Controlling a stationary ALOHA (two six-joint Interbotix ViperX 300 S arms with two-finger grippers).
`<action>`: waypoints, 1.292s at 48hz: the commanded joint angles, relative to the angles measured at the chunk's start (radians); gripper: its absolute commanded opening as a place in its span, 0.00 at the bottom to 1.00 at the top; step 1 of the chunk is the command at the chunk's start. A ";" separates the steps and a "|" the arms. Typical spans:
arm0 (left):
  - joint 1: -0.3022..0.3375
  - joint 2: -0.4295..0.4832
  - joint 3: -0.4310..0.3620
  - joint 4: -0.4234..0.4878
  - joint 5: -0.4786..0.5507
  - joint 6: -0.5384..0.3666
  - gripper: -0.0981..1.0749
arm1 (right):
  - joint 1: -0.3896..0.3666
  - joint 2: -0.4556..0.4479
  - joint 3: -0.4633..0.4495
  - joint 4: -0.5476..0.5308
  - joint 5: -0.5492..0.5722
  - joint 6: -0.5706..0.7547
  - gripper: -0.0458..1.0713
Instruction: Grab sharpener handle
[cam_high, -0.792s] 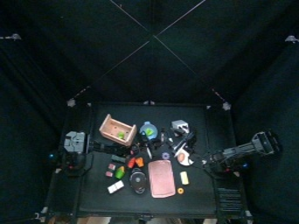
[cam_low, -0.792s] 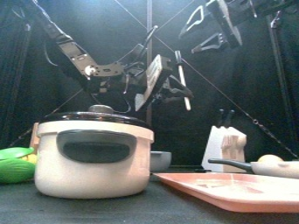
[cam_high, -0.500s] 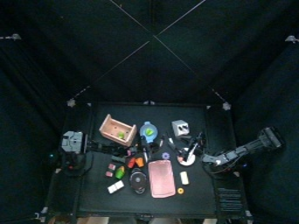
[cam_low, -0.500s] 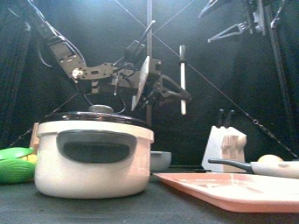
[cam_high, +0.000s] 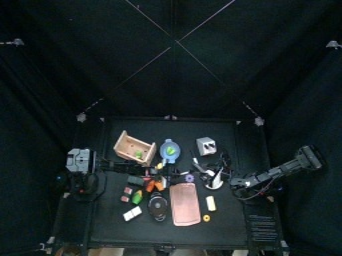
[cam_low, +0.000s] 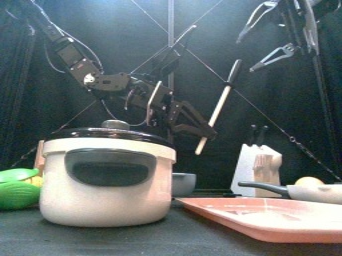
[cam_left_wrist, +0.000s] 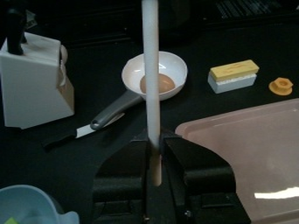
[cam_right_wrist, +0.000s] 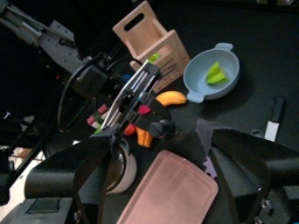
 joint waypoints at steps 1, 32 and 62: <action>0.005 -0.020 -0.031 0.005 0.003 0.005 0.52 | -0.018 0.009 -0.006 0.005 -0.031 -0.002 0.93; 0.005 -0.018 -0.043 0.014 0.006 0.015 0.52 | -0.135 0.075 0.008 0.035 -0.135 -0.002 0.79; 0.014 -0.020 -0.043 -0.008 -0.008 0.009 0.56 | -0.144 0.072 0.011 0.055 -0.133 -0.002 0.50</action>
